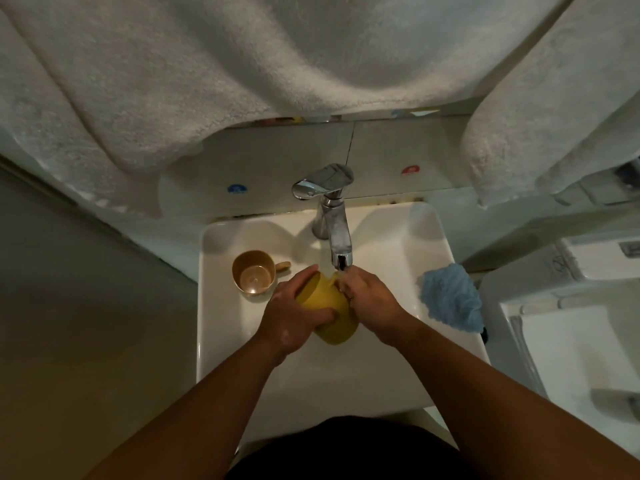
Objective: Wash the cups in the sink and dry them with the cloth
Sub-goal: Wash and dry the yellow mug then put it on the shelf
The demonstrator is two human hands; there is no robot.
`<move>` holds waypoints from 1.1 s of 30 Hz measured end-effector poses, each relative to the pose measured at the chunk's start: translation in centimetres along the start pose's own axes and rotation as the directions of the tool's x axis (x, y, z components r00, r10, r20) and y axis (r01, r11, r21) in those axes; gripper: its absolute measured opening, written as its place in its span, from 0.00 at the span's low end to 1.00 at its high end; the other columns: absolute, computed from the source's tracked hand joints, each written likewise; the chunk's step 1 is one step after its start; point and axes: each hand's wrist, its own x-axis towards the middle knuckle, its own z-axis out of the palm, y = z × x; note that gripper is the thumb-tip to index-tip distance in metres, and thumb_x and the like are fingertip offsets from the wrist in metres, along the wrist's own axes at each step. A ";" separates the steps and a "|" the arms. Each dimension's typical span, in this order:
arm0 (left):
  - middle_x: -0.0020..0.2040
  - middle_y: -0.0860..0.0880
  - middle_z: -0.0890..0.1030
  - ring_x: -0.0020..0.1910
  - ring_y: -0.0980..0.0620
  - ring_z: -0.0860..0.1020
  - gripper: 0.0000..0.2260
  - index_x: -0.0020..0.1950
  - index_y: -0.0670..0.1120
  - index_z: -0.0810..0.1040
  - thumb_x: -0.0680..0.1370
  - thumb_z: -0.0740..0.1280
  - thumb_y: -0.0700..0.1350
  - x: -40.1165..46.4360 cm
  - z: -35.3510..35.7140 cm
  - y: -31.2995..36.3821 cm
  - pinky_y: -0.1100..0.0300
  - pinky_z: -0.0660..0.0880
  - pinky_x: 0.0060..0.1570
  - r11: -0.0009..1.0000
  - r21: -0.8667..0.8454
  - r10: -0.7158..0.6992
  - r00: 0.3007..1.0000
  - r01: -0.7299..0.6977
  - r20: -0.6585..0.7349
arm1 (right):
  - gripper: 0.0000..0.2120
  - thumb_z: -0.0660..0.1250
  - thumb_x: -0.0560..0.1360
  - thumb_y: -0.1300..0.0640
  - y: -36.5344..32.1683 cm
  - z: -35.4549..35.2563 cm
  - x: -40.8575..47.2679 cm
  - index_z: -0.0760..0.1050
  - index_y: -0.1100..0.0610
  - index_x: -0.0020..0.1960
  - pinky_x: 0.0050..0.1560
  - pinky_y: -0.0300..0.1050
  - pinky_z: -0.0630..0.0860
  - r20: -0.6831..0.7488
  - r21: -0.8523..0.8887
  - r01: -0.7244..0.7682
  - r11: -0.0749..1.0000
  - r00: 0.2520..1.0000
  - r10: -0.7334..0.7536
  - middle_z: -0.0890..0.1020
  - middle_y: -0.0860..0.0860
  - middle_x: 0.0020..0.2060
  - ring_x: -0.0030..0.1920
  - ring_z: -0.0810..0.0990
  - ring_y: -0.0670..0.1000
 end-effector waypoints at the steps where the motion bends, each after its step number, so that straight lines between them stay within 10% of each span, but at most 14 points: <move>1: 0.68 0.50 0.70 0.62 0.45 0.73 0.41 0.73 0.66 0.67 0.64 0.80 0.52 0.1 -0.3 -0.1 0.44 0.80 0.58 1.000 0.003 0.008 1.000 -0.008 -0.011 | 0.15 0.57 0.83 0.52 0.5 0.0 0.1 0.71 0.52 0.38 0.46 0.49 0.70 0.037 0.084 -0.003 0.996 0.999 0.000 0.75 0.49 0.36 0.41 0.72 0.51; 9: 0.67 0.46 0.69 0.59 0.53 0.69 0.45 0.77 0.57 0.65 0.64 0.83 0.52 -0.2 0.8 0.3 0.58 0.70 0.56 0.935 0.301 0.210 0.977 -0.186 -0.048 | 0.18 0.57 0.83 0.47 0.5 0.9 0.0 0.72 0.52 0.36 0.36 0.39 0.66 -0.167 -0.341 -0.004 0.940 0.984 -0.056 0.75 0.48 0.33 0.36 0.74 0.49; 13: 0.65 0.48 0.69 0.57 0.54 0.69 0.43 0.77 0.55 0.67 0.65 0.82 0.54 -0.6 1.1 0.7 0.61 0.68 0.56 0.916 0.314 0.273 0.961 -0.248 -0.036 | 0.21 0.51 0.78 0.42 1.3 0.4 0.2 0.74 0.54 0.39 0.36 0.41 0.71 -0.128 -0.620 0.205 0.757 0.926 -0.356 0.75 0.47 0.32 0.33 0.74 0.47; 18: 0.65 0.51 0.71 0.59 0.52 0.72 0.42 0.73 0.60 0.70 0.60 0.79 0.60 0.1 0.3 0.3 0.55 0.74 0.55 0.977 0.133 0.180 0.979 -0.167 -0.094 | 0.18 0.60 0.79 0.41 0.8 0.5 0.7 0.75 0.54 0.42 0.40 0.47 0.72 -0.117 -0.171 0.059 0.983 0.990 -0.080 0.78 0.50 0.36 0.37 0.75 0.48; 26: 0.57 0.59 0.70 0.53 0.55 0.73 0.37 0.70 0.57 0.72 0.64 0.84 0.44 0.6 -2.3 0.5 0.67 0.74 0.41 0.993 -0.083 0.076 0.988 -0.088 -0.134 | 0.09 0.66 0.80 0.59 2.8 -0.2 -0.2 0.80 0.51 0.58 0.49 0.50 0.84 0.040 0.264 -0.032 0.964 0.999 0.022 0.84 0.48 0.48 0.51 0.84 0.53; 33: 0.66 0.55 0.68 0.63 0.52 0.70 0.46 0.77 0.54 0.64 0.64 0.84 0.53 -0.2 -1.9 0.5 0.57 0.74 0.55 0.949 0.195 0.265 0.962 -0.249 -0.059 | 0.05 0.67 0.79 0.53 2.8 0.2 0.2 0.82 0.48 0.46 0.48 0.58 0.84 -0.159 -0.002 0.018 1.000 0.987 -0.018 0.84 0.49 0.40 0.44 0.85 0.54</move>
